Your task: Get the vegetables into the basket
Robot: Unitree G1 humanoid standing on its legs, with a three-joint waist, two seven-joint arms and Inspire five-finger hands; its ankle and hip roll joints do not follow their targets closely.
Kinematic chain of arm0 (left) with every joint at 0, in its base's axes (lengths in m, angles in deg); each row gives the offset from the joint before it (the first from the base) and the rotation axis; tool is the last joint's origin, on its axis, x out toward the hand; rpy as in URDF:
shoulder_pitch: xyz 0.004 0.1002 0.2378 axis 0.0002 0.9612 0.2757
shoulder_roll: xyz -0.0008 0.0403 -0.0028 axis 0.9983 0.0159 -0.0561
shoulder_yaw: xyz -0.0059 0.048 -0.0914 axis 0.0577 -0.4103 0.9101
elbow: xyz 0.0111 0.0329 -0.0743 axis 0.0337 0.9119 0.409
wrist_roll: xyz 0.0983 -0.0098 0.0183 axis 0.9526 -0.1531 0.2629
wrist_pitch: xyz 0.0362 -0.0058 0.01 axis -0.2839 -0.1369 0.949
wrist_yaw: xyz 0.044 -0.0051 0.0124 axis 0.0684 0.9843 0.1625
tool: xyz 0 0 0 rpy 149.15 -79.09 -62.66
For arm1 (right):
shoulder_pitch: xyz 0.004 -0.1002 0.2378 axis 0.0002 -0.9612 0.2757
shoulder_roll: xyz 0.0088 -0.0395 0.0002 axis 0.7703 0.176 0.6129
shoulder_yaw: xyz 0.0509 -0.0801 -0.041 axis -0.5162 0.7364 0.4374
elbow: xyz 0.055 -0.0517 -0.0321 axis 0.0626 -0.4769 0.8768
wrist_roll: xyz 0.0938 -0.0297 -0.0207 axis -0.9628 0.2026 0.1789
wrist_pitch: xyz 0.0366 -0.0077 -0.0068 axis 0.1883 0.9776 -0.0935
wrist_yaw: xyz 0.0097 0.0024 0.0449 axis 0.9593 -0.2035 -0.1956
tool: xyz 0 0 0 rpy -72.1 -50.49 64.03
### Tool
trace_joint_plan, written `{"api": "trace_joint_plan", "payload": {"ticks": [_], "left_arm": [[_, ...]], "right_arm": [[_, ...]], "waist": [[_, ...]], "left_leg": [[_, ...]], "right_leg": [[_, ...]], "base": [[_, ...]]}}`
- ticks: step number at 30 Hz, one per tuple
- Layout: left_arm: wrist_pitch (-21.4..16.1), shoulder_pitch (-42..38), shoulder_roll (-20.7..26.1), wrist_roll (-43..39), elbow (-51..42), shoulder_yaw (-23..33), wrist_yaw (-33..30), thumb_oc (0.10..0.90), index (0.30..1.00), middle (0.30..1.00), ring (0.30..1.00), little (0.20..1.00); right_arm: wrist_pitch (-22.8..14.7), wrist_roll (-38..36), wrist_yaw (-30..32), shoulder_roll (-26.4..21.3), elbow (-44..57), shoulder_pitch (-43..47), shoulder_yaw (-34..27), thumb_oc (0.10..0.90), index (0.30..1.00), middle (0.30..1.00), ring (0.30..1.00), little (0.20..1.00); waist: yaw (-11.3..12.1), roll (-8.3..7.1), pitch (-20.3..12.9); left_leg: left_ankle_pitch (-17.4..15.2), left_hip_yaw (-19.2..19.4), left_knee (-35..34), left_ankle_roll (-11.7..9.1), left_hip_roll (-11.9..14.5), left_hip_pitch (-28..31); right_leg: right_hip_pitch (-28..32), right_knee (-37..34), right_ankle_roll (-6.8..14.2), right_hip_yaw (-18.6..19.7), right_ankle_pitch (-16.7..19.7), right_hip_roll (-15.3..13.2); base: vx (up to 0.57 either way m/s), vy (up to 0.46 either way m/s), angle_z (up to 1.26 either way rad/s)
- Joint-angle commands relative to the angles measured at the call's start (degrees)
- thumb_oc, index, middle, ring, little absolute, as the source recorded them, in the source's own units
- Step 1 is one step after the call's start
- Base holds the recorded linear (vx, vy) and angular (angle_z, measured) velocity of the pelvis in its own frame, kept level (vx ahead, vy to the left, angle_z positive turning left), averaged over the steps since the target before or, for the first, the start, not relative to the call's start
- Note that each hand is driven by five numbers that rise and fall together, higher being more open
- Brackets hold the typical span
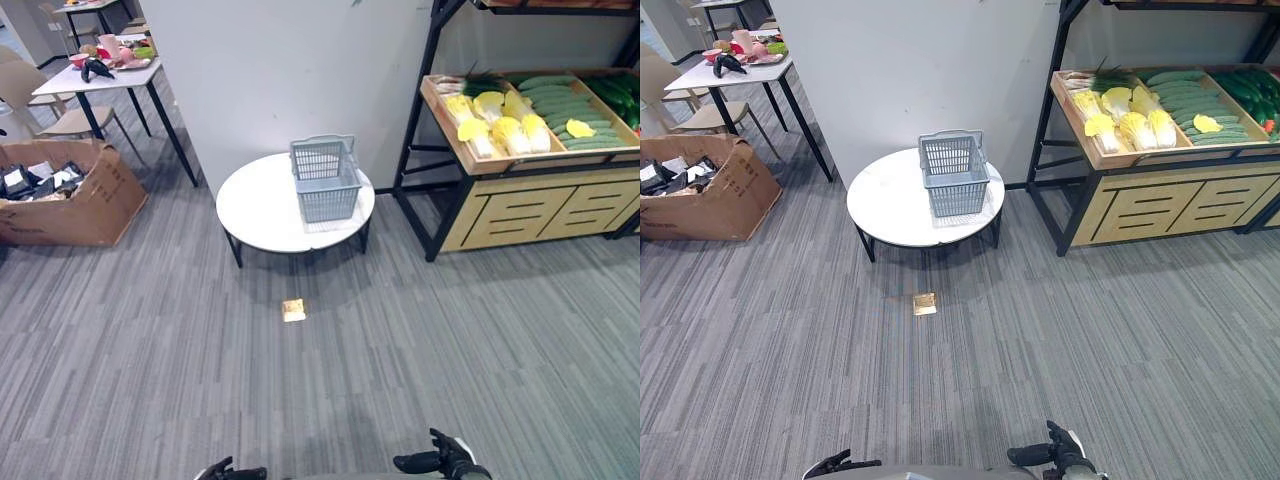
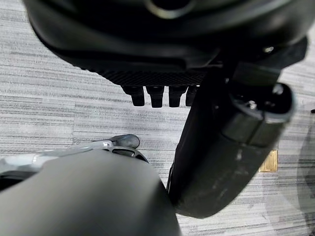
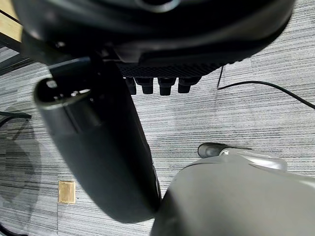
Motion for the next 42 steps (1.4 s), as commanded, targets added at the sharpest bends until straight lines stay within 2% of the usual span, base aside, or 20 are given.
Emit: {"api": "trace_joint_plan", "payload": {"ticks": [1, 14, 19, 21, 31, 34, 38, 42], "left_arm": [[-0.6, -0.9, -3.2, 2.0, 0.9, -1.1, 2.0, 0.900, 1.000, 1.000, 1.000, 1.000], [-0.3, -1.3, -3.7, -1.4, 0.4, -0.4, 1.8, 0.900, 1.000, 1.000, 1.000, 1.000], [-0.1, -1.6, -4.1, -1.3, 0.7, -0.4, 1.8, 0.900, 1.000, 1.000, 1.000, 1.000], [-0.5, -1.6, -4.0, -0.1, -0.3, -1.3, 1.2, 0.900, 1.000, 1.000, 1.000, 1.000], [-0.2, -1.9, -3.9, -0.2, -1.6, -2.3, 1.7, 0.900, 1.000, 1.000, 1.000, 1.000], [-0.5, -2.4, -4.3, 0.4, -0.7, -2.1, -0.6, 0.900, 1.000, 1.000, 1.000, 1.000], [-0.8, -2.9, -4.3, -0.2, -1.4, -2.4, -0.7, 0.900, 1.000, 1.000, 1.000, 1.000], [-1.1, -3.4, -3.3, -1.3, -3.1, -2.0, -1.8, 0.900, 1.000, 1.000, 1.000, 1.000]], "right_arm": [[0.1, -0.1, -0.9, 2.3, -2.6, 1.2, 1.9, 0.900, 1.000, 1.000, 1.000, 1.000], [-0.2, -0.5, -1.4, 1.7, -1.7, 1.3, 2.2, 0.900, 1.000, 1.000, 1.000, 1.000], [-0.6, -1.9, -3.2, 1.4, -0.5, 1.6, 2.6, 0.900, 1.000, 1.000, 1.000, 1.000], [-0.9, -4.2, -6.1, 0.9, 2.0, 0.9, 3.2, 0.900, 1.000, 1.000, 1.000, 1.000], [-3.4, -0.3, -3.4, -2.3, 5.7, 1.7, 3.7, 0.900, 1.000, 1.000, 1.000, 1.000], [-3.6, 0.9, -2.9, -3.0, 5.0, 2.0, 4.0, 0.900, 1.000, 1.000, 1.000, 1.000], [-3.6, 0.3, -2.4, -3.5, 4.5, 2.7, 3.5, 0.900, 1.000, 1.000, 1.000, 1.000], [-3.3, 0.6, -0.8, -4.0, 4.1, 3.0, 3.3, 0.900, 1.000, 1.000, 1.000, 1.000]], "waist": [[-1.0, -2.29, 1.5], [-0.9, -1.89, 2.0], [-1.0, -1.62, 2.3], [-1.4, -1.53, 2.6], [-2.4, -0.73, 3.8], [-2.7, -0.38, 4.0], [-2.5, -0.47, 4.9], [-2.0, -0.88, 6.6]], "left_leg": [[0.5, -2.4, -3.1, -5.3, 2.8, 2.6], [0.5, -2.9, -3.1, -5.3, 2.8, 2.5], [0.5, -2.8, -3.1, -5.5, 2.9, 2.5], [0.7, -2.7, -3.1, -5.7, 3.2, 2.3], [1.1, -2.2, -2.7, -6.2, 3.9, 1.9], [1.3, -1.9, -2.2, -6.7, 4.6, 1.8], [1.3, -2.7, 0.7, -7.2, 5.3, 0.1], [2.4, -4.9, 8.4, -8.1, 6.9, -3.7]], "right_leg": [[2.2, -8.7, 5.4, -0.2, 7.2, -5.8], [2.4, -8.7, 5.2, -0.5, 6.9, -5.8], [2.2, -8.7, 5.2, -0.3, 6.8, -5.6], [2.0, -8.7, 5.0, 0.1, 6.7, -5.3], [1.5, -8.7, 4.7, 0.6, 6.8, -4.7], [1.3, -8.7, 4.4, 0.9, 6.6, -4.2], [1.2, -8.7, 3.9, 0.7, 6.4, -3.8], [0.7, -6.2, 2.1, 0.2, 5.0, -2.7]], "base": [[0.00, 0.000, 0.00], [0.00, 0.000, 0.00], [0.00, 0.000, 0.00], [0.00, 0.000, 0.00], [0.00, -0.007, -0.01], [0.03, -0.049, -0.17], [0.01, -0.086, -0.04], [0.01, -0.131, 0.09]]}}
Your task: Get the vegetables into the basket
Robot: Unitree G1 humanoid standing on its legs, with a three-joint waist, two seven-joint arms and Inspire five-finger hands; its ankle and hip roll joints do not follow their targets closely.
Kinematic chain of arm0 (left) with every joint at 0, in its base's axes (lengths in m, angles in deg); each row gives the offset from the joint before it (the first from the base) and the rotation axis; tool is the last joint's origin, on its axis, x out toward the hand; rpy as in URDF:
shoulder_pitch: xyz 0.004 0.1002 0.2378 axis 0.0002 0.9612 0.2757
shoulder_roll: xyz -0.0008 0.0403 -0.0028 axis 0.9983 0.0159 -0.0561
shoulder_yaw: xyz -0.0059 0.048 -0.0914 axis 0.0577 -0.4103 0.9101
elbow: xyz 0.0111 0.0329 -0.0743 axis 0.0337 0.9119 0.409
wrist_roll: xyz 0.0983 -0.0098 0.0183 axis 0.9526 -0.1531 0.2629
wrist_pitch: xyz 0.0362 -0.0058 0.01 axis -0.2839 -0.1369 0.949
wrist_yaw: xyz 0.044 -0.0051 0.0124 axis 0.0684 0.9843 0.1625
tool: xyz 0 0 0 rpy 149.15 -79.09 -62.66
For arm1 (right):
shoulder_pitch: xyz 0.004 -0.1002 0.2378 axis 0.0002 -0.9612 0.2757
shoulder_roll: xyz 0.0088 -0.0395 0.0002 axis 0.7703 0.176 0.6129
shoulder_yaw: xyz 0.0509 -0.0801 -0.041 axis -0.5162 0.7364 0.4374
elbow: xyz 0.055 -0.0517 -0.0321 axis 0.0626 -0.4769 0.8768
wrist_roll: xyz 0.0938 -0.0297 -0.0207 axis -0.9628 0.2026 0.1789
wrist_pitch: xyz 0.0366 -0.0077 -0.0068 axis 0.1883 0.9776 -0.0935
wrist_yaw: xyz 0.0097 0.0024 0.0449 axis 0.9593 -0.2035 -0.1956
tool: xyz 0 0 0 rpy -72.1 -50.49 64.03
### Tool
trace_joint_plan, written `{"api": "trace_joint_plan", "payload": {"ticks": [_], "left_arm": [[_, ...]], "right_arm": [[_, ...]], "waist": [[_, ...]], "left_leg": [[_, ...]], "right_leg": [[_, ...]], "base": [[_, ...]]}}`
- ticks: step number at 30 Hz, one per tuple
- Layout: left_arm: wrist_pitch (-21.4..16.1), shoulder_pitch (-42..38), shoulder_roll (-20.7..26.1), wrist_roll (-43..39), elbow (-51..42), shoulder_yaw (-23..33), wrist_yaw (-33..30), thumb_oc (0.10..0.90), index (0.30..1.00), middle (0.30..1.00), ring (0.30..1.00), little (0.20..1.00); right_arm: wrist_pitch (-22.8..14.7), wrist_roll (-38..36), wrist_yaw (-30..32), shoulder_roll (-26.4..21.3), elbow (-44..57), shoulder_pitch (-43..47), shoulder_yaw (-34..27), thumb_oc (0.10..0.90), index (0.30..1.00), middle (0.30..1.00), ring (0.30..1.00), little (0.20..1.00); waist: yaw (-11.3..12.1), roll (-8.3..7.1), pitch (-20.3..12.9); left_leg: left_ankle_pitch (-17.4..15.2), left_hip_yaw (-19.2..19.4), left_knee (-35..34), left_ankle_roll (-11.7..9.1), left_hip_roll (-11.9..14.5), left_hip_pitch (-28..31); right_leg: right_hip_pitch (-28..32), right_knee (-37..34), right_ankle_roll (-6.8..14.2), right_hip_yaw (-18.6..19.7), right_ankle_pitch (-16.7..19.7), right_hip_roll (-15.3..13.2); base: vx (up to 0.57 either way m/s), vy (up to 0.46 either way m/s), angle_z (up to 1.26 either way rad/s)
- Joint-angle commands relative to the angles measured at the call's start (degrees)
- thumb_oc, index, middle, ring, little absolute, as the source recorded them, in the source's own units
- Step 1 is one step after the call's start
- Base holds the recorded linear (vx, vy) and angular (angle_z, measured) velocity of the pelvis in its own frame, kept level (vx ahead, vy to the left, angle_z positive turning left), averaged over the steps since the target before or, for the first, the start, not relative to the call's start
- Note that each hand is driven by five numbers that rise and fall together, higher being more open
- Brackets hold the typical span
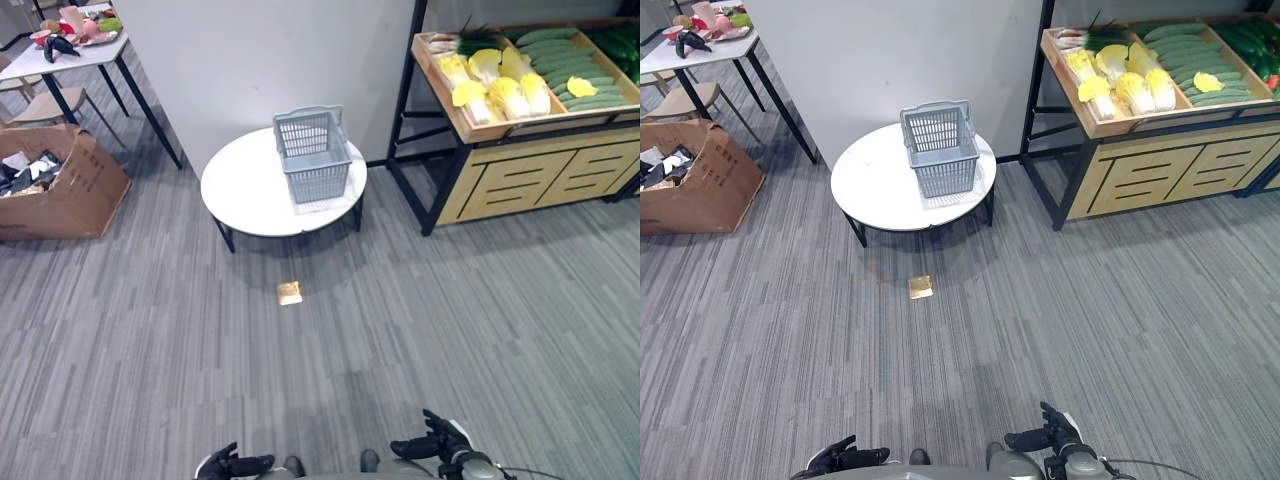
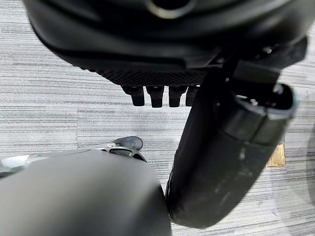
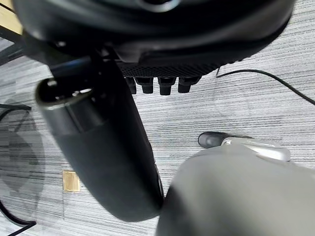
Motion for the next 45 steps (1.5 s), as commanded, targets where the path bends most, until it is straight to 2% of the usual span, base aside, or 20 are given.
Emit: {"api": "trace_joint_plan", "payload": {"ticks": [1, 4, 6, 11, 13, 15, 20, 22, 23, 24, 25, 26, 30, 32, 33, 35, 36, 37, 40, 45], "left_arm": [[-0.8, -2.2, -3.3, -0.2, 0.0, -1.0, -0.7, 0.900, 1.000, 1.000, 1.000, 1.000], [-1.2, -2.6, -2.6, -1.0, -2.2, -1.2, -0.8, 0.900, 1.000, 1.000, 1.000, 1.000], [-1.9, -2.9, -2.2, -3.3, -3.4, -0.6, -1.5, 0.900, 1.000, 1.000, 1.000, 1.000], [-2.2, -2.1, -1.9, -3.3, -5.3, -1.9, -1.2, 0.900, 1.000, 1.000, 1.000, 1.000], [-2.3, -1.5, -1.7, -2.5, -5.3, -2.8, -0.9, 0.900, 1.000, 1.000, 1.000, 1.000], [-2.4, -1.5, -1.7, -2.5, -5.0, -2.6, -0.9, 0.900, 1.000, 1.000, 1.000, 1.000], [-2.0, -1.7, -1.3, -2.0, -4.4, -1.9, -0.7, 0.900, 1.000, 1.000, 1.000, 1.000], [-1.8, -1.4, -0.9, -1.8, -5.0, -2.1, 0.2, 0.900, 1.000, 1.000, 1.000, 1.000], [-1.8, -1.4, -0.9, -1.8, -5.0, -2.1, 0.2, 0.900, 1.000, 1.000, 1.000, 1.000], [-1.6, -1.4, -0.4, -1.2, -6.1, -2.8, 0.6, 0.900, 1.000, 1.000, 1.000, 1.000], [-1.6, -1.5, -0.5, -1.2, -6.1, -2.8, 0.6, 0.900, 1.000, 1.000, 1.000, 1.000], [-1.6, -2.1, 0.1, -1.8, -6.1, -2.5, 0.4, 0.900, 1.000, 1.000, 1.000, 1.000], [-1.4, -2.1, -0.1, -3.1, -7.4, -1.8, -0.3, 0.900, 1.000, 1.000, 1.000, 1.000], [-1.4, -2.2, -0.2, -3.3, -7.6, -1.8, -0.2, 0.900, 1.000, 1.000, 1.000, 1.000], [-1.5, -2.2, -0.1, -3.0, -7.4, -2.1, 0.4, 0.900, 1.000, 1.000, 1.000, 1.000], [-1.8, -2.2, -0.7, -2.6, -6.8, -2.3, 0.7, 0.900, 1.000, 1.000, 1.000, 1.000], [-1.8, -2.2, -0.7, -2.5, -6.7, -2.3, 0.7, 0.900, 1.000, 1.000, 1.000, 1.000], [-2.0, -2.0, -1.0, -2.4, -5.6, -2.0, 0.9, 0.900, 1.000, 1.000, 1.000, 1.000], [-1.8, -1.9, -1.2, -1.8, -4.7, -1.8, 0.8, 0.900, 1.000, 1.000, 1.000, 1.000], [-1.8, -1.5, -2.0, -2.1, -4.5, -1.7, 1.6, 0.900, 1.000, 1.000, 1.000, 1.000]], "right_arm": [[-1.5, 1.6, 1.8, -2.0, 0.7, 2.0, 1.9, 0.900, 1.000, 1.000, 1.000, 1.000], [-1.3, 1.0, 3.0, -2.3, 1.5, 1.7, 1.5, 0.900, 1.000, 1.000, 1.000, 1.000], [-1.6, 0.6, 3.6, -2.3, 1.7, 2.0, 1.5, 0.900, 1.000, 1.000, 1.000, 1.000], [-1.2, 0.2, 4.2, -2.2, 2.3, 1.6, 1.6, 0.900, 1.000, 1.000, 1.000, 1.000], [-1.3, 0.6, 4.2, -2.1, 2.7, 1.2, 1.8, 0.900, 1.000, 1.000, 1.000, 1.000], [-1.2, 0.7, 4.1, -1.8, 2.5, 1.2, 1.8, 0.900, 1.000, 1.000, 1.000, 1.000], [-1.7, 1.0, 4.5, -0.5, 2.6, 0.6, 1.4, 0.900, 1.000, 1.000, 1.000, 1.000], [-1.5, 1.4, 4.6, -0.4, 3.2, 1.1, 1.1, 0.900, 1.000, 1.000, 1.000, 1.000], [-1.5, 1.4, 4.6, -0.4, 3.2, 1.1, 1.1, 0.900, 1.000, 1.000, 1.000, 1.000], [-1.5, 2.3, 5.0, -0.1, 4.2, 1.8, 1.3, 0.900, 1.000, 1.000, 1.000, 1.000], [-1.5, 2.3, 5.0, -0.1, 4.2, 1.8, 1.3, 0.900, 1.000, 1.000, 1.000, 1.000], [-1.5, 2.0, 5.3, 0.0, 4.9, 3.1, 1.5, 0.900, 1.000, 1.000, 1.000, 1.000], [-2.0, 1.3, 5.1, 0.3, 8.5, 3.1, 2.0, 0.900, 1.000, 1.000, 1.000, 1.000], [-2.2, 1.2, 4.8, 0.2, 9.5, 3.2, 2.2, 0.900, 1.000, 1.000, 1.000, 1.000], [-2.2, 1.5, 4.5, -0.1, 9.9, 3.7, 2.6, 0.900, 1.000, 1.000, 1.000, 1.000], [-2.6, 2.1, 4.6, -0.2, 9.7, 4.6, 2.9, 0.900, 1.000, 1.000, 1.000, 1.000], [-2.6, 2.1, 4.6, -0.2, 9.7, 4.6, 2.9, 0.900, 1.000, 1.000, 1.000, 1.000], [-2.6, 2.0, 4.7, -0.1, 9.9, 4.6, 2.9, 0.900, 1.000, 1.000, 1.000, 1.000], [-2.5, 2.1, 4.5, -0.1, 10.6, 4.1, 3.3, 0.900, 1.000, 1.000, 1.000, 1.000], [-2.5, 2.3, 3.4, -1.1, 11.5, 4.0, 4.2, 0.900, 1.000, 1.000, 1.000, 1.000]], "waist": [[-0.8, -1.83, 2.6], [-0.3, -2.86, 4.8], [0.7, -3.55, 6.1], [1.9, -3.79, 6.2], [3.5, -2.79, 6.1], [3.9, -2.78, 5.9], [3.5, -3.99, 4.4], [3.5, -4.79, 4.2], [3.6, -4.82, 4.2], [3.9, -5.14, 4.8], [4.0, -5.03, 4.7], [3.8, -4.26, 6.0], [2.4, -2.73, 7.4], [1.5, -2.50, 8.2], [0.9, -3.00, 8.6], [-0.1, -3.65, 8.9], [-0.1, -3.42, 9.1], [-1.0, -3.46, 8.9], [-1.3, -3.77, 8.4], [-1.0, -2.92, 6.9]], "left_leg": [[1.8, -3.4, 3.5, -7.3, 6.3, 0.4], [4.8, -5.8, 15.8, -7.4, 6.9, -6.7], [5.7, -9.1, 19.1, -7.0, 5.0, -10.4], [6.5, -5.6, 6.9, -6.3, 6.4, -15.3], [11.2, -5.9, 0.8, -7.4, 7.6, -18.7], [11.8, -7.0, 0.8, -7.8, 7.3, -18.9], [7.6, -4.9, 2.5, -4.9, 4.1, -16.0], [4.0, -2.8, 4.5, -2.7, 2.5, -15.3], [3.9, -2.7, 4.5, -2.7, 2.5, -15.3], [1.0, -1.0, 5.7, -0.7, 1.4, -14.2], [1.1, -1.0, 5.7, -0.7, 1.5, -14.3], [0.1, -0.2, 5.4, 0.2, 1.8, -12.4], [-2.2, -0.9, 3.9, 1.7, 0.8, -7.4], [-2.9, -1.1, 2.8, 1.4, 0.3, -4.5], [-4.6, -1.4, 2.3, 0.7, -0.3, -2.3], [-5.8, -2.2, 2.7, -0.6, -0.6, -0.2], [-6.0, -2.3, 2.8, -0.7, -0.3, 0.0], [-6.5, -3.4, 2.7, -1.6, -0.1, 1.9], [-6.7, -4.5, 3.0, -2.0, 0.0, 2.6], [-4.6, -6.5, 4.6, -4.5, 3.2, 2.6]], "right_leg": [[2.0, -4.5, 3.0, -0.5, 3.7, -2.6], [0.9, -1.1, 1.0, -1.2, 2.0, -1.9], [1.0, -0.6, 1.0, -1.0, 1.6, -2.0], [2.7, -0.5, 2.2, -0.8, -1.1, -2.3], [5.2, 1.0, 2.4, 1.3, -4.1, -1.6], [6.1, 1.4, 2.4, 2.2, -4.9, -1.7], [5.8, 4.7, 4.9, 3.6, -4.1, -4.2], [3.8, 8.1, 7.0, 5.0, 0.3, -6.6], [3.7, 8.1, 7.0, 5.1, 0.3, -6.6], [0.6, 16.4, 8.3, 4.0, 5.3, -8.6], [0.4, 16.3, 8.3, 4.0, 5.5, -8.5], [-4.1, 23.5, 8.5, 2.0, 9.3, -8.8], [-10.8, 30.2, 7.6, -0.1, 8.8, -8.1], [-13.9, 26.2, 6.8, -4.0, 6.8, -9.0], [-14.8, 18.2, 7.1, -6.4, 6.5, -10.4], [-16.1, 7.5, 8.6, -6.7, 9.2, -11.7], [-15.5, 7.1, 8.6, -6.9, 9.3, -11.5], [-16.3, 4.5, 9.9, -4.2, 11.4, -11.4], [-15.5, 4.5, 9.4, -1.2, 11.3, -9.8], [-13.7, 4.5, 7.0, -4.0, 9.2, -7.2]], "base": [[0.00, -0.145, 0.12], [-0.01, -0.174, 0.16], [0.04, -0.068, 0.11], [0.18, 0.075, 0.19], [0.38, 0.212, 0.12], [0.31, 0.193, -0.22], [0.21, 0.227, -0.59], [0.22, 0.305, -0.45], [0.24, 0.398, -0.40], [0.11, 0.225, -0.24], [0.17, 0.371, -0.41], [0.05, 0.147, -0.39], [0.18, 0.237, -0.14], [0.26, 0.045, 0.06], [0.37, -0.059, 0.12], [0.33, -0.125, 0.06], [0.35, -0.133, 0.22], [0.31, -0.098, 0.31], [0.25, -0.124, 0.48], [0.20, -0.220, 0.30]]}}
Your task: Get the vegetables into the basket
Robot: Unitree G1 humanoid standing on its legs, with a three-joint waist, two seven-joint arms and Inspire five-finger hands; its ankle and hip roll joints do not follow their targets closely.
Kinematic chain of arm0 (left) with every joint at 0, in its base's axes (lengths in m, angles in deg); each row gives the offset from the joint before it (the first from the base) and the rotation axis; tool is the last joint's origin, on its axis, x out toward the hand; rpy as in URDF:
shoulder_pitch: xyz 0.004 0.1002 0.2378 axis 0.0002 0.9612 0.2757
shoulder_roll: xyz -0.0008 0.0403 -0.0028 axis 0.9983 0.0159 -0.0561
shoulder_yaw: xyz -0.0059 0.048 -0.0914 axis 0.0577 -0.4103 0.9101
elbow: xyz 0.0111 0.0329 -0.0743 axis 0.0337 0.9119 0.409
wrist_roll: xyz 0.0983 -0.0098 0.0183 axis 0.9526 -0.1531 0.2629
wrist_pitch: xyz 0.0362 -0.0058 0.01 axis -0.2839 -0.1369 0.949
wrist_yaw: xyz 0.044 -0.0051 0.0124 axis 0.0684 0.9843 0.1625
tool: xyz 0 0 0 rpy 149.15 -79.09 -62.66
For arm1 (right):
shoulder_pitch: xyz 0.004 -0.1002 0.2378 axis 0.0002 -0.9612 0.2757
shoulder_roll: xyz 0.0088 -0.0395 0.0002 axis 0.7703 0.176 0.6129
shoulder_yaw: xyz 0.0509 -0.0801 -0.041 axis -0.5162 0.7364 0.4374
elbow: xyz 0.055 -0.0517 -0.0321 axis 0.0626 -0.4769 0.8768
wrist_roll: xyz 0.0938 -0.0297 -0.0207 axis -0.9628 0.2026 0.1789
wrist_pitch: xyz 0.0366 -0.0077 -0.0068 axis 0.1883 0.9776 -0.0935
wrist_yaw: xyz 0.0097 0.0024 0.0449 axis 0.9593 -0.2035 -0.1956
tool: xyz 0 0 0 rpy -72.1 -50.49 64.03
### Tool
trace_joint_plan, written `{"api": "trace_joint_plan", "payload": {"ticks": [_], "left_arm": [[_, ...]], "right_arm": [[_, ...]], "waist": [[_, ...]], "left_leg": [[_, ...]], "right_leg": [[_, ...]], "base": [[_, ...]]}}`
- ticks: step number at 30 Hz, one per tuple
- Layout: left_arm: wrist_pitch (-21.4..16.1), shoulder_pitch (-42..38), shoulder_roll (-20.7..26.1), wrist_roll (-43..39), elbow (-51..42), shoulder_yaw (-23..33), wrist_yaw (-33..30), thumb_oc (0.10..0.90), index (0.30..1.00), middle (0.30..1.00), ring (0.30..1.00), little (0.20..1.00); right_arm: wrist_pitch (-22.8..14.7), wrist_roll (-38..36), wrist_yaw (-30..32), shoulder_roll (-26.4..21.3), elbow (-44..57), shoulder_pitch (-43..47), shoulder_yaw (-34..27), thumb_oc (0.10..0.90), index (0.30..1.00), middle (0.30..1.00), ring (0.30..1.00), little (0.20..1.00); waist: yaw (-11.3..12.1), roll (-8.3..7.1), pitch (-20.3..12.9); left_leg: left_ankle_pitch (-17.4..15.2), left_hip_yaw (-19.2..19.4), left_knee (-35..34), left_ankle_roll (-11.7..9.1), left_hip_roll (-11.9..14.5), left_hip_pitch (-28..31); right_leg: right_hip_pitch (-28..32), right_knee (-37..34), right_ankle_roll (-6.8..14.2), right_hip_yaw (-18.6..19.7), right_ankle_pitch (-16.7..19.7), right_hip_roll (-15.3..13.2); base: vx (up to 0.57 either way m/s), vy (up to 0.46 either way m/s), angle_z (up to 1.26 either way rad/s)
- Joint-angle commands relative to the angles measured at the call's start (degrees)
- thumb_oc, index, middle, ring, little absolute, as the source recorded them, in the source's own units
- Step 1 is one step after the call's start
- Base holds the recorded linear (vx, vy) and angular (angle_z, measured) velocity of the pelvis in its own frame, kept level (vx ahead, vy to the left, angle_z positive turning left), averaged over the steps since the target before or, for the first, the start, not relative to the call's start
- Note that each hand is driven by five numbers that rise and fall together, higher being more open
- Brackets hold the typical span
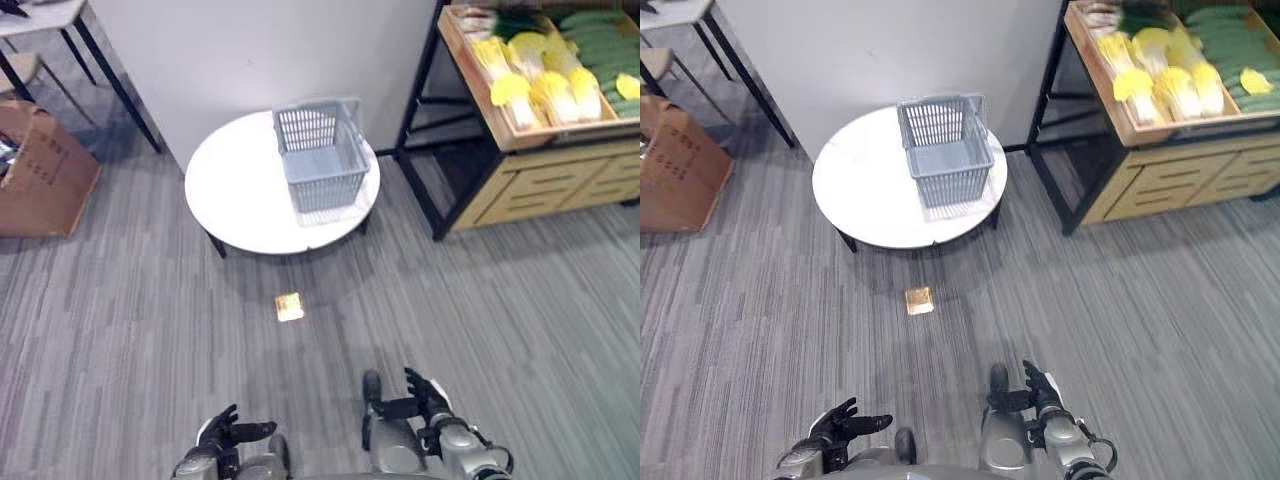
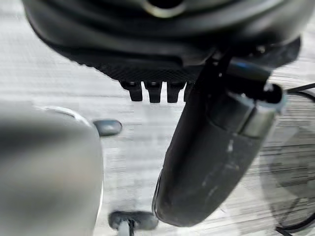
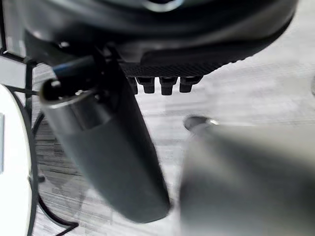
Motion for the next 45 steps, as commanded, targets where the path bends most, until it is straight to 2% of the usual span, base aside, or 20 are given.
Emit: {"api": "trace_joint_plan", "payload": {"ticks": [1, 3, 4, 5, 7, 9, 11, 12, 13, 15, 18, 22, 25, 28, 29, 31, 34, 38, 40, 45], "left_arm": [[-0.6, 1.0, -1.5, 0.3, -1.1, -0.5, 1.3, 0.900, 1.000, 1.000, 1.000, 1.000], [-0.9, 0.9, -1.7, 0.5, -1.8, -1.0, 0.8, 0.900, 1.000, 1.000, 1.000, 1.000], [-1.2, -0.2, -1.6, -0.4, -1.6, -0.5, -0.2, 0.900, 1.000, 1.000, 1.000, 1.000], [-1.2, -0.2, -1.6, -0.4, -1.6, -0.5, -0.2, 0.900, 1.000, 1.000, 1.000, 1.000], [-1.6, -1.0, -1.3, -1.4, -3.2, -0.6, -0.9, 0.900, 1.000, 1.000, 1.000, 1.000], [-1.7, -1.3, -1.2, -1.3, -3.4, -1.0, -0.9, 0.900, 1.000, 1.000, 1.000, 1.000], [-1.5, -1.5, -1.3, -0.9, -3.7, -1.5, -2.0, 0.900, 1.000, 1.000, 1.000, 1.000], [-1.5, -1.5, -1.3, -0.9, -3.7, -1.5, -2.0, 0.900, 1.000, 1.000, 1.000, 1.000], [-1.7, -1.6, -1.4, -0.5, -3.5, -1.5, -2.8, 0.900, 1.000, 1.000, 1.000, 1.000], [-2.1, -1.7, -1.8, -0.2, -2.9, -1.6, -4.0, 0.900, 1.000, 1.000, 1.000, 1.000], [-2.1, -1.2, -2.0, -0.5, -2.2, -0.8, -4.7, 0.900, 1.000, 1.000, 1.000, 1.000], [-1.9, -0.5, -1.8, 1.2, -1.8, -0.4, -6.4, 0.900, 1.000, 1.000, 1.000, 1.000], [-1.6, -1.0, -1.3, 2.1, -3.3, -1.0, -7.3, 0.900, 1.000, 1.000, 1.000, 1.000], [-1.5, -1.7, -0.8, 2.3, -3.5, -1.3, -6.9, 0.900, 1.000, 1.000, 1.000, 1.000], [-1.2, -2.3, -0.5, 2.7, -3.2, -1.5, -6.3, 0.900, 1.000, 1.000, 1.000, 1.000], [-0.8, -2.2, -0.7, 3.2, -3.3, -1.8, -5.8, 0.900, 1.000, 1.000, 1.000, 1.000], [-0.6, -2.2, -0.6, 3.5, -2.7, -1.7, -5.3, 0.900, 1.000, 1.000, 1.000, 1.000], [-0.5, -2.0, -0.5, 3.4, -1.7, -1.3, -4.5, 0.900, 1.000, 1.000, 1.000, 1.000], [-0.4, -1.8, -1.0, 3.1, -1.0, -1.2, -4.6, 0.900, 1.000, 1.000, 1.000, 1.000], [-0.5, -1.5, -1.3, 3.8, 0.4, -0.6, -4.5, 0.900, 1.000, 1.000, 1.000, 1.000]], "right_arm": [[-2.1, 1.6, -0.4, -2.5, 2.4, 0.1, 1.9, 0.900, 1.000, 1.000, 1.000, 1.000], [-2.2, 0.9, -0.2, -3.3, 2.2, 0.0, 1.3, 0.900, 1.000, 1.000, 1.000, 1.000], [-2.5, 0.0, 0.6, -3.5, 1.2, 0.2, 0.5, 0.900, 1.000, 1.000, 1.000, 1.000], [-2.5, 0.0, 0.6, -3.5, 1.2, 0.2, 0.5, 0.900, 1.000, 1.000, 1.000, 1.000], [-2.6, -0.9, 1.8, -3.8, -0.8, -0.7, -0.9, 0.900, 1.000, 1.000, 1.000, 1.000], [-2.4, -0.7, 2.1, -4.1, -1.7, -0.9, -1.3, 0.900, 1.000, 1.000, 1.000, 1.000], [-1.9, -0.6, 2.9, -4.2, -4.3, -1.5, -2.3, 0.900, 1.000, 1.000, 1.000, 1.000], [-1.9, -0.6, 2.9, -4.2, -4.3, -1.5, -2.3, 0.900, 1.000, 1.000, 1.000, 1.000], [-1.7, -0.5, 3.2, -4.2, -5.1, -1.7, -2.5, 0.900, 1.000, 1.000, 1.000, 1.000], [-1.7, 0.6, 3.5, -3.7, -5.1, -2.4, -1.9, 0.900, 1.000, 1.000, 1.000, 1.000], [-1.9, 1.4, 3.9, -3.4, -4.4, -2.5, -1.4, 0.900, 1.000, 1.000, 1.000, 1.000], [-2.3, 2.3, 4.8, -2.1, -1.6, -3.5, -1.0, 0.900, 1.000, 1.000, 1.000, 1.000], [-1.9, 4.1, 4.6, -1.0, -1.4, -1.9, 0.6, 0.900, 1.000, 1.000, 1.000, 1.000], [-2.2, 4.5, 4.5, -0.9, -0.9, -1.0, 1.5, 0.900, 1.000, 1.000, 1.000, 1.000], [-2.4, 4.4, 4.4, -0.8, 0.5, -0.7, 1.9, 0.900, 1.000, 1.000, 1.000, 1.000], [-2.6, 4.5, 4.3, -0.5, 0.4, -1.1, 1.9, 0.900, 1.000, 1.000, 1.000, 1.000], [-2.6, 4.6, 3.9, -0.5, 0.4, -1.4, 2.1, 0.900, 1.000, 1.000, 1.000, 1.000], [-2.6, 5.0, 4.0, -0.5, 0.3, -1.6, 2.0, 0.900, 1.000, 1.000, 1.000, 1.000], [-2.7, 4.9, 4.1, -0.8, -0.2, -0.8, 1.7, 0.900, 1.000, 1.000, 1.000, 1.000], [-2.6, 5.2, 3.6, -0.7, -0.5, -0.8, 2.2, 0.900, 1.000, 1.000, 1.000, 1.000]], "waist": [[-1.2, -0.05, 1.8], [-1.4, 0.16, 1.9], [-1.4, -0.21, 2.6], [-1.4, -0.20, 2.6], [-1.6, -1.03, 3.1], [-1.5, -1.15, 3.3], [-0.6, -1.08, 3.2], [-0.5, -1.15, 3.3], [0.1, -0.52, 3.3], [1.9, 0.68, 2.6], [3.1, 0.89, 2.1], [2.4, -0.39, 0.1], [3.5, -1.64, 0.2], [3.7, -1.49, 0.8], [3.0, -1.27, 1.3], [2.3, -1.16, 1.7], [1.4, -1.29, 1.9], [0.5, -1.65, 2.3], [-0.1, -2.06, 2.6], [-0.8, -2.41, 2.9]], "left_leg": [[2.7, -1.8, 8.0, -2.5, 0.3, -3.8], [4.7, -2.8, 11.5, -3.5, 1.3, -5.1], [7.1, -3.7, 16.4, -4.1, 1.7, -8.1], [7.1, -3.7, 16.4, -4.1, 1.7, -8.1], [9.3, -1.8, 24.3, -4.1, 2.5, -10.6], [9.4, -1.1, 24.0, -3.9, 2.5, -12.0], [7.6, 0.8, 16.5, -2.8, 1.8, -16.6], [7.6, 1.0, 16.3, -2.8, 1.7, -16.3], [8.5, 1.9, 10.0, -3.0, 1.5, -18.2], [15.4, 1.6, 0.4, -4.3, 2.2, -21.9], [16.5, -1.0, -1.9, -4.9, 1.3, -22.0], [13.8, 1.6, 0.0, -2.2, -0.6, -18.6], [10.4, 5.6, 1.5, 0.2, -1.8, -17.1], [9.3, 6.4, 1.1, 1.2, -2.1, -15.5], [8.0, 6.9, 0.9, 2.3, -2.6, -13.3], [6.2, 6.7, 1.0, 3.0, -3.4, -11.2], [4.9, 6.1, 1.0, 3.2, -4.0, -9.3], [3.6, 5.1, 0.0, 2.4, -4.2, -6.4], [2.9, 4.3, -0.4, 1.7, -4.7, -4.9], [1.8, 2.7, -0.2, 1.0, -4.9, -2.8]], "right_leg": [[1.0, 1.4, 2.4, -0.2, -1.3, -2.0], [1.8, 1.6, 1.1, -0.8, -2.9, -1.1], [2.7, 1.9, -0.1, -1.4, -3.9, -0.8], [2.7, 1.9, -0.1, -1.4, -3.9, -0.8], [4.9, 2.0, -2.1, -2.3, -5.8, -0.6], [5.8, 1.9, -2.2, -2.4, -6.3, -0.7], [8.6, 0.7, -1.4, -2.4, -7.4, -1.2], [8.8, 0.7, -1.3, -2.4, -7.5, -1.3], [10.3, 0.2, -0.8, -2.2, -8.4, -1.0], [14.1, -1.7, -0.3, -0.3, -9.9, -0.2], [16.7, -2.7, -0.1, 1.9, -10.6, -0.1], [17.2, -0.9, 2.3, 4.4, -10.0, -2.6], [14.6, 4.7, 4.3, 2.4, -5.5, -5.8], [10.8, 11.5, 4.4, 1.3, -3.2, -6.1], [9.1, 17.8, 4.0, 0.2, -1.5, -6.1], [7.9, 20.8, 3.8, -1.0, -0.9, -6.4], [5.5, 20.6, 3.3, -1.5, -1.3, -5.6], [3.0, 12.4, 3.8, -4.8, -0.5, -7.0], [1.4, 5.5, 5.2, -4.1, 1.5, -7.0], [-0.1, 2.0, 5.8, -2.3, 2.7, -5.6]], "base": [[0.12, -0.169, 0.09], [0.18, -0.268, 0.19], [0.13, -0.208, 0.16], [0.14, -0.229, 0.24], [0.17, -0.202, 0.29], [0.17, -0.093, 0.23], [0.22, 0.004, 0.17], [0.20, 0.089, 0.32], [0.25, 0.123, 0.33], [0.46, 0.211, 0.22], [0.32, 0.172, -0.32], [0.31, 0.339, -0.91], [0.16, 0.298, -0.39], [0.11, 0.243, -0.53], [0.18, 0.295, -0.10], [0.22, 0.278, 0.08], [0.17, 0.108, 0.16], [0.18, -0.019, 0.31], [0.18, -0.057, 0.40], [0.19, -0.087, 0.24]]}}
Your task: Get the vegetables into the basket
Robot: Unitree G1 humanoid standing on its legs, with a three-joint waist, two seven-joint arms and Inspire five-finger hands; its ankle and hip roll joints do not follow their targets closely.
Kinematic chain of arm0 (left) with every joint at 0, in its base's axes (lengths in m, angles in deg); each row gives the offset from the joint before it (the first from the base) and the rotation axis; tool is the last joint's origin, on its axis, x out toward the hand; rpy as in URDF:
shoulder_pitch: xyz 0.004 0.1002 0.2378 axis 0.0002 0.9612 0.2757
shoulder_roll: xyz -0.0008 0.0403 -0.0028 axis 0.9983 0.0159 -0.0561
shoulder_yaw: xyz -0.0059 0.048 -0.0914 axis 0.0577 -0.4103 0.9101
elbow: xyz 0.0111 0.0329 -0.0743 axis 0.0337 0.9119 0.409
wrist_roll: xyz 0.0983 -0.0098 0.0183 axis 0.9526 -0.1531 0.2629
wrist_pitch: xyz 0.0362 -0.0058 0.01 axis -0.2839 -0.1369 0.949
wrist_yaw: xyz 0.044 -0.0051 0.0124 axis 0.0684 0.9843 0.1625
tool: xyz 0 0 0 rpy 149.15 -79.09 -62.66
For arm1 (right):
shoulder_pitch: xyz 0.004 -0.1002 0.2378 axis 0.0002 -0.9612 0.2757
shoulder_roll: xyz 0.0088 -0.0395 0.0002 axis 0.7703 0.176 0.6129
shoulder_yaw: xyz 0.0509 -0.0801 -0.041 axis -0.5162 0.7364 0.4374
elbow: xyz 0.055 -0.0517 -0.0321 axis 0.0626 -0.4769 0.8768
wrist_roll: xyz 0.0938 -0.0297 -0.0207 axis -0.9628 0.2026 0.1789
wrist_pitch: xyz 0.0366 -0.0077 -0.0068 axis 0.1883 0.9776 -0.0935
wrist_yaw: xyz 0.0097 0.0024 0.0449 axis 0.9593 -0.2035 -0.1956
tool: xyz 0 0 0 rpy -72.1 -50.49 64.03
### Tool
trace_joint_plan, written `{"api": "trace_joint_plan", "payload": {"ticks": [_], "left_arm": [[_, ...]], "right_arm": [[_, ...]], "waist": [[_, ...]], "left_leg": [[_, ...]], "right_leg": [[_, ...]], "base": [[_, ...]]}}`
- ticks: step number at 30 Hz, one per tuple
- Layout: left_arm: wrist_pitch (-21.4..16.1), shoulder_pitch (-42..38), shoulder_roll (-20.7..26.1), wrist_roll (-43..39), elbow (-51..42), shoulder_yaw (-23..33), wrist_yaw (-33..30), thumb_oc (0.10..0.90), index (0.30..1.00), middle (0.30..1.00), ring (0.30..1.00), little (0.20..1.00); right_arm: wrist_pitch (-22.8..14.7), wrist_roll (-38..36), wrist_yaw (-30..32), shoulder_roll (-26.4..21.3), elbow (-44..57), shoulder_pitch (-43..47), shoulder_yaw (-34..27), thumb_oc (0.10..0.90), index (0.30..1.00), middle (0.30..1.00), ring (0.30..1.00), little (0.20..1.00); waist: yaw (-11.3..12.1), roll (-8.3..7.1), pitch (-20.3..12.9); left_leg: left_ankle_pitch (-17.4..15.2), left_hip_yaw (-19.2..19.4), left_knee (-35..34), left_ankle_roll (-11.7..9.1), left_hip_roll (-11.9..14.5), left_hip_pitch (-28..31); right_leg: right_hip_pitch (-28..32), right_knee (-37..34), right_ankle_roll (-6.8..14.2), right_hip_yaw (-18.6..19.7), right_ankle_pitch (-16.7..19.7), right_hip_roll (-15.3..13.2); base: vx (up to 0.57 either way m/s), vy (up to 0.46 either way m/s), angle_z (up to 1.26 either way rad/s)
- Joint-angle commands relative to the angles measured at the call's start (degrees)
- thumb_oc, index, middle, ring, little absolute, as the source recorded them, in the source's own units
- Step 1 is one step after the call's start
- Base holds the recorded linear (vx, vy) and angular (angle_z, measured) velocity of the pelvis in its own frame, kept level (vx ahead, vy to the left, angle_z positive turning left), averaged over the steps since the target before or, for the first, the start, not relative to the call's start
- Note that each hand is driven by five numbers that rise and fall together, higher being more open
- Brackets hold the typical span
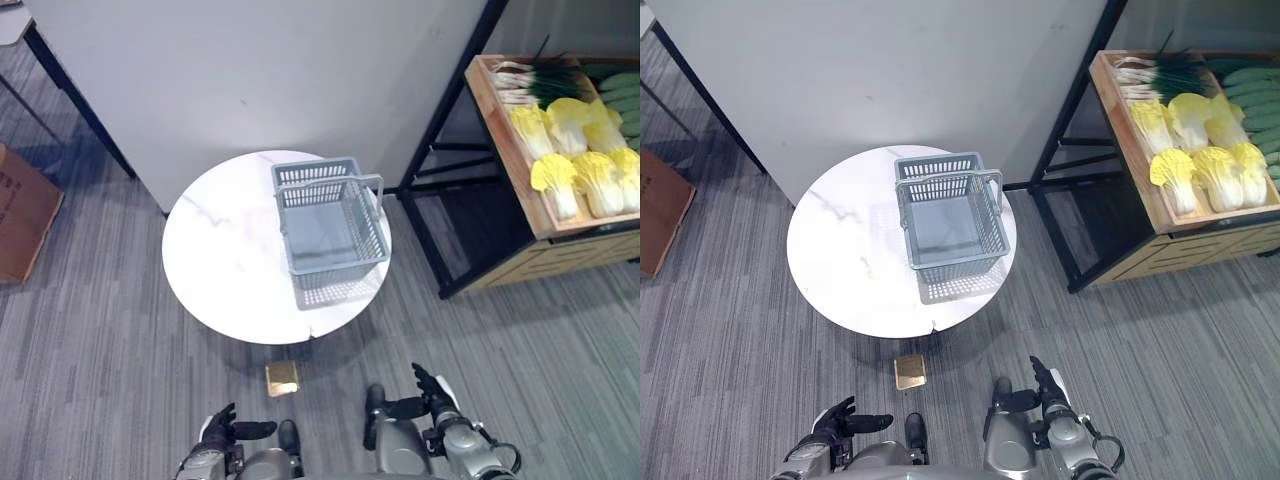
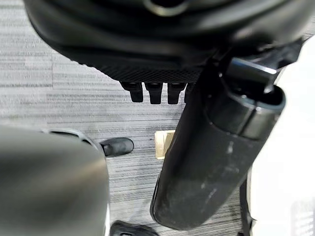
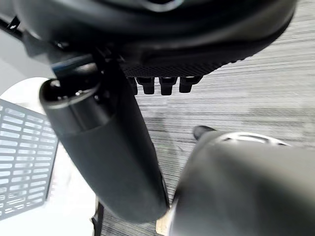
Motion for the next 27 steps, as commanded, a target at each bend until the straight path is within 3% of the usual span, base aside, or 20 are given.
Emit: {"api": "trace_joint_plan", "payload": {"ticks": [1, 6, 9, 10, 12, 14, 15, 19, 22, 27], "left_arm": [[-1.3, 0.5, -1.3, 2.5, 0.8, 0.6, 0.8, 0.900, 1.000, 1.000, 1.000, 1.000], [-1.6, 1.4, -1.9, 2.1, -0.2, 0.5, 1.0, 0.900, 1.000, 1.000, 1.000, 1.000], [-1.9, 1.1, -2.4, 1.1, -1.3, -0.3, 1.6, 0.900, 1.000, 1.000, 1.000, 1.000], [-1.8, 1.1, -2.6, -0.1, -2.2, -0.4, 1.5, 0.900, 1.000, 1.000, 1.000, 1.000], [-1.8, 0.8, -2.8, -1.2, -2.4, -0.2, 1.5, 0.900, 1.000, 1.000, 1.000, 1.000], [-1.7, 0.8, -2.6, -1.0, -2.9, -0.7, 0.9, 0.900, 1.000, 1.000, 1.000, 1.000], [-1.7, 0.6, -2.5, 0.1, -2.1, -1.5, 1.1, 0.900, 1.000, 1.000, 1.000, 1.000], [-1.3, 0.3, -2.0, 1.1, 0.1, -0.7, 0.7, 0.900, 1.000, 1.000, 1.000, 1.000], [-1.3, 0.1, -1.7, 2.3, 0.2, -1.1, 1.8, 0.900, 1.000, 1.000, 1.000, 1.000], [-1.2, 0.3, -1.1, 1.7, 1.2, 0.3, 1.9, 0.900, 1.000, 1.000, 1.000, 1.000]], "right_arm": [[-0.9, 1.2, 0.2, -0.9, 0.2, -0.5, 1.2, 0.900, 1.000, 1.000, 1.000, 1.000], [-0.9, 1.0, -0.4, -1.8, 0.2, -1.0, 1.2, 0.900, 1.000, 1.000, 1.000, 1.000], [-1.0, 0.8, 0.0, -3.2, -1.0, -0.3, 0.8, 0.900, 1.000, 1.000, 1.000, 1.000], [-1.0, 0.6, 0.4, -3.9, -1.0, 0.0, 0.6, 0.900, 1.000, 1.000, 1.000, 1.000], [-1.1, 0.3, 0.8, -4.2, -1.5, 0.2, 0.2, 0.900, 1.000, 1.000, 1.000, 1.000], [-0.9, -0.5, 1.2, -4.9, -2.5, -0.6, -1.6, 0.900, 1.000, 1.000, 1.000, 1.000], [-0.9, -0.7, 1.3, -5.0, -2.9, -1.3, -2.3, 0.900, 1.000, 1.000, 1.000, 1.000], [-0.9, 0.2, 1.2, -5.1, -3.0, -1.5, -2.4, 0.900, 1.000, 1.000, 1.000, 1.000], [-0.7, 1.3, 1.5, -4.2, -3.1, -0.6, -2.3, 0.900, 1.000, 1.000, 1.000, 1.000], [-0.6, 2.7, 1.2, -3.1, -2.7, 0.3, -0.7, 0.900, 1.000, 1.000, 1.000, 1.000]], "waist": [[-2.0, -0.58, 1.8], [-1.7, -0.31, 1.1], [-1.5, -0.06, 1.9], [-1.1, -0.10, 2.5], [-0.8, -0.10, 2.8], [-1.2, 0.20, 2.0], [-1.5, 1.36, 1.4], [-2.2, 2.54, 0.3], [-2.2, 2.13, 0.1], [-1.0, 1.43, -0.2]], "left_leg": [[-3.9, -1.0, 6.5, -4.7, 2.4, -2.6], [-5.0, -1.8, 12.9, -6.4, 4.2, -4.7], [-2.6, -4.0, 25.0, -8.8, 5.1, -10.4], [-1.7, -6.0, 28.6, -9.3, 4.2, -12.0], [-0.7, -8.3, 28.8, -9.7, 3.6, -12.7], [-0.4, -5.4, 17.1, -8.9, 8.4, -12.6], [3.3, -2.5, 10.8, -9.6, 10.8, -13.4], [3.0, -1.7, 6.2, -8.6, 8.3, -10.9], [2.6, 1.7, 2.7, -6.9, 6.4, -7.3], [2.9, 3.8, 0.1, -6.4, 6.1, -5.2]], "right_leg": [[2.5, -0.3, 1.1, 4.3, 4.7, 1.7], [5.1, -1.9, -0.3, 3.1, 3.3, 2.5], [6.8, -2.1, -2.5, 2.8, 1.8, 3.0], [7.0, -1.7, -3.2, 3.2, 1.3, 3.1], [7.4, -1.8, -3.4, 3.8, 1.2, 3.1], [9.2, -3.4, -2.1, 3.9, 0.5, 1.4], [9.5, -3.3, -1.5, 3.9, 0.0, 0.7], [8.8, -2.3, -0.5, 5.3, 0.3, 0.0], [7.2, -0.8, 1.0, 6.7, 2.8, -0.9], [6.8, -0.5, 1.7, 3.9, 4.2, -1.6]], "base": [[0.19, -0.185, 0.21], [0.08, -0.192, 0.20], [0.01, -0.141, 0.18], [0.00, -0.096, 0.21], [0.04, 0.009, 0.00], [0.16, 0.179, -0.21], [0.18, 0.270, 0.15], [0.11, 0.245, -0.06], [0.06, 0.295, -0.58], [0.03, 0.084, -0.29]]}}
